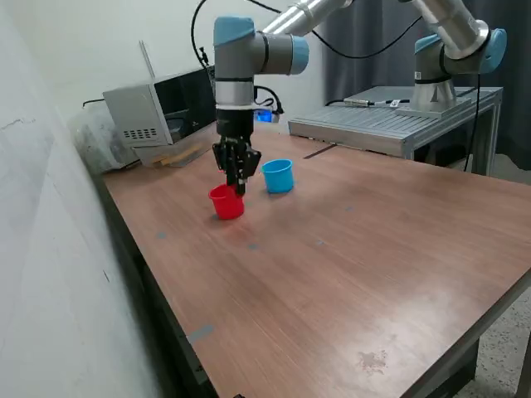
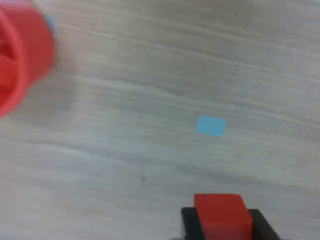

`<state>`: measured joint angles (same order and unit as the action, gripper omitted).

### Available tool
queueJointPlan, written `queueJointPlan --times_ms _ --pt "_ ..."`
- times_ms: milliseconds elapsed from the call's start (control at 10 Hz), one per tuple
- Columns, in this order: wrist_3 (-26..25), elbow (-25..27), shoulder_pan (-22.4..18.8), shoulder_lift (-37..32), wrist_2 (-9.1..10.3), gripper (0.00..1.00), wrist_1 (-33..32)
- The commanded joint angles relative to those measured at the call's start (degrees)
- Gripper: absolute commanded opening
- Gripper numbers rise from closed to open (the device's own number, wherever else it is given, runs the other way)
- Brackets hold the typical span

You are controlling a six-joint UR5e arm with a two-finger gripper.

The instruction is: Place red objects in the red bin, and blue objects in the blue bin.

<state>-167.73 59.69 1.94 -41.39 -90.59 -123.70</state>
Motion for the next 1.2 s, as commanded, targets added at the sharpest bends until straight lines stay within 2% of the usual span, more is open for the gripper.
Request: queueJointPlan --times_ms 0,200,500,700,1100 --pt "0.9 2.4 1.4 -5.1 -1.51 0.0 2.8" --pt "1.3 5.2 4.8 -7.5 -2.22 0.0 4.5" --pt "1.3 6.2 9.6 -7.5 -2.31 0.0 4.5" --pt "1.2 6.3 10.3 -6.9 -2.04 0.0 4.1" --pt "1.1 6.1 10.4 -0.1 -2.04 0.0 0.1"
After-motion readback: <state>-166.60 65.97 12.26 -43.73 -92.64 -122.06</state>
